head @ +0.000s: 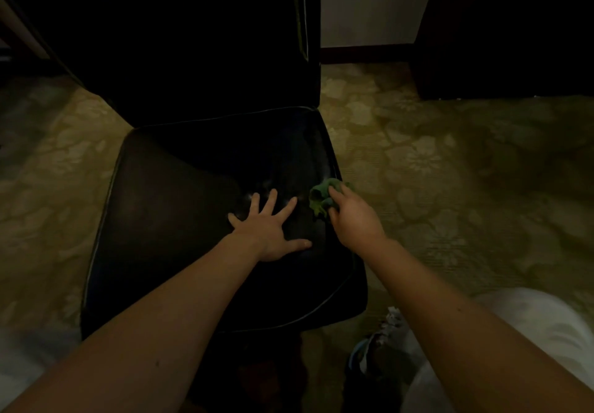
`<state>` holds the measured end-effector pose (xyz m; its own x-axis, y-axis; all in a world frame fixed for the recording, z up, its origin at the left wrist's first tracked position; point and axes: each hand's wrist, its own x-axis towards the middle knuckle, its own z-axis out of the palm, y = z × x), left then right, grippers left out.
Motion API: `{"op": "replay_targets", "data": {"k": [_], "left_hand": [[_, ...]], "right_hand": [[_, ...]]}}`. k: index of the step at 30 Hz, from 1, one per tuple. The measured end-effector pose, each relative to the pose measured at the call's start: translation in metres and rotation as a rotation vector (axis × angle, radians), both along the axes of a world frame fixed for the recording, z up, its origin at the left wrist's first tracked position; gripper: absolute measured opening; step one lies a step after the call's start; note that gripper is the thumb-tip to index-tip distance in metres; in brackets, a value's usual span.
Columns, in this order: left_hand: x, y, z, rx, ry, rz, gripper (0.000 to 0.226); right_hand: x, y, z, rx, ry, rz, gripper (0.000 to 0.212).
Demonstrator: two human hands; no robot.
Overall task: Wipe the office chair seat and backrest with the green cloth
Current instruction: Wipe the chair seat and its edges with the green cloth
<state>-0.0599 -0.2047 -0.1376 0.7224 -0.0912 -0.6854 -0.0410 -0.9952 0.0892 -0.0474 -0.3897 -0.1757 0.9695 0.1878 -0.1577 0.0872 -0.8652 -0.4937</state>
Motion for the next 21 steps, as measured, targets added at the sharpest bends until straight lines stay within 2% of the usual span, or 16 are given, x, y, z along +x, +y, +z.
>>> {"op": "replay_targets", "data": {"k": [7,15,21], "left_hand": [[-0.003,0.007,-0.001,-0.028,-0.010,-0.043,0.099],[-0.004,0.007,-0.002,-0.024,-0.021,-0.036,0.099],[-0.002,0.007,-0.004,-0.023,-0.023,-0.024,0.100]], "right_hand": [[-0.046,-0.008,-0.006,-0.032,0.020,0.053,0.052],[-0.015,0.001,-0.003,0.017,0.028,-0.022,0.051],[-0.057,0.003,0.001,-0.047,0.056,-0.020,0.053]]}}
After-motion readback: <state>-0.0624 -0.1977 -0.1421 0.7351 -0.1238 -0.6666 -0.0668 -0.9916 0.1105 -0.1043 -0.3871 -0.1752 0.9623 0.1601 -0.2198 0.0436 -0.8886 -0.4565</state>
